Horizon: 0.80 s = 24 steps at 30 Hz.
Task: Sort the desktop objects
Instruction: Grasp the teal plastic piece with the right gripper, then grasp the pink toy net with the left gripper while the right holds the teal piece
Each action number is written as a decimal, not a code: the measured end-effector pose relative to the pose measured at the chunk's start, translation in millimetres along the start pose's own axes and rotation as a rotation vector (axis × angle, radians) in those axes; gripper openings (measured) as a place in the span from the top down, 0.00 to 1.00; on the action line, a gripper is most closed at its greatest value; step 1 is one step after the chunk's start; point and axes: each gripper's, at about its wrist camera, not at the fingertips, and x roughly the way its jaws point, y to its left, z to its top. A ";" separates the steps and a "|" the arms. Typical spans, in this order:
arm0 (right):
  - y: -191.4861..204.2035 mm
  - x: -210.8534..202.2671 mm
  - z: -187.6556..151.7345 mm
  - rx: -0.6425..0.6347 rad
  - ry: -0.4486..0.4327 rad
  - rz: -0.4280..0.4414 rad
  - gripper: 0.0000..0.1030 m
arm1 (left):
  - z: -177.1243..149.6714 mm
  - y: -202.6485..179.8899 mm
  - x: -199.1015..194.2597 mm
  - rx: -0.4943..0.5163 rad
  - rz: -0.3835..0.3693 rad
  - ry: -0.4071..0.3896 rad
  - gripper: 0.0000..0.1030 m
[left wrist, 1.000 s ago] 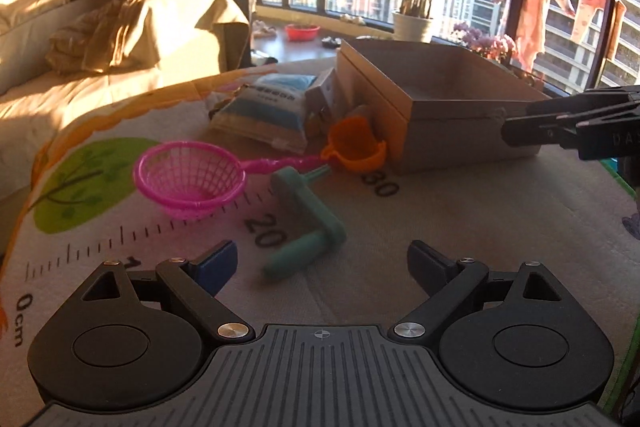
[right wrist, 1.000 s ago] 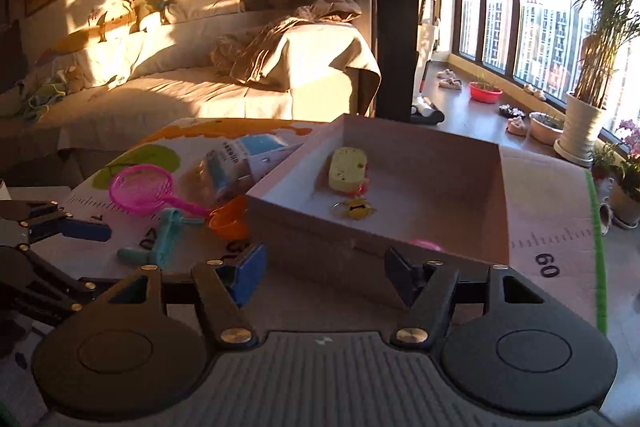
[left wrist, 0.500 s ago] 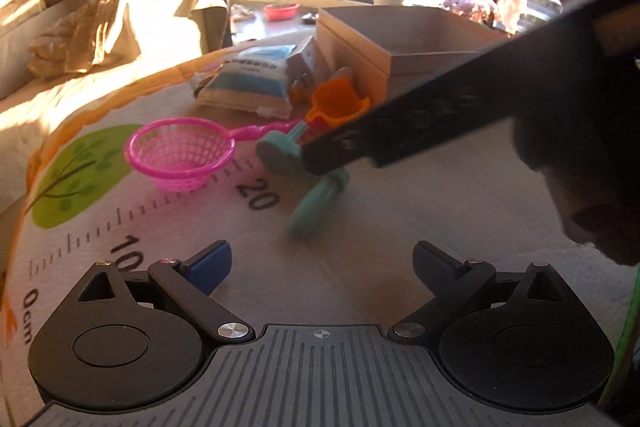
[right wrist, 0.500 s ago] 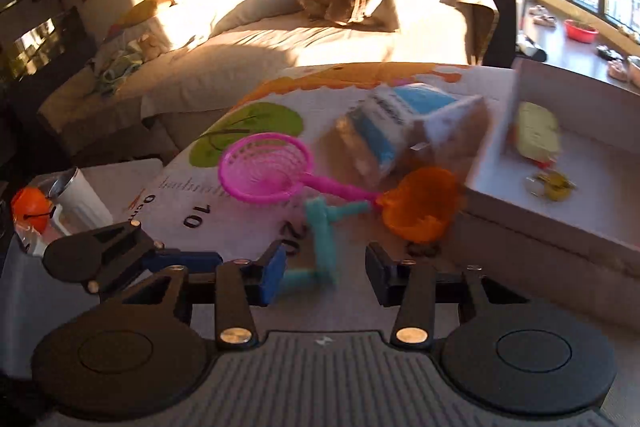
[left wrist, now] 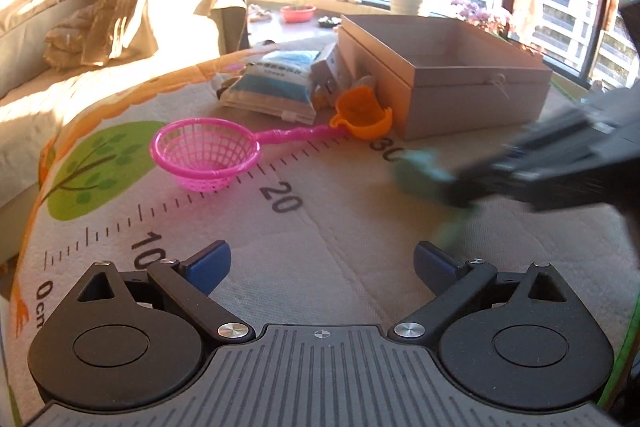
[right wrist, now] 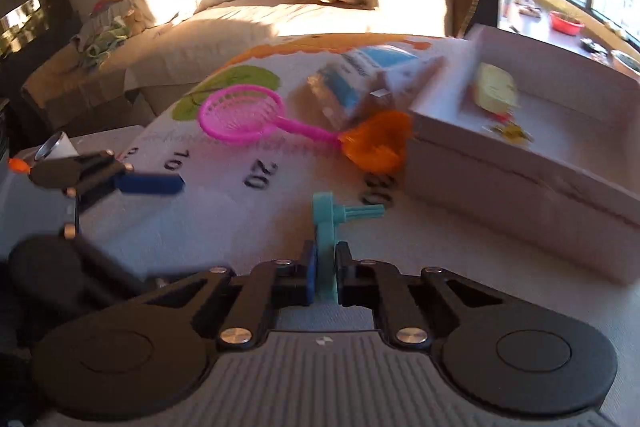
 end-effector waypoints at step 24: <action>-85.7 -48.1 -59.2 0.286 -0.188 -0.266 0.48 | 62.1 79.7 51.5 -0.247 0.218 0.002 0.14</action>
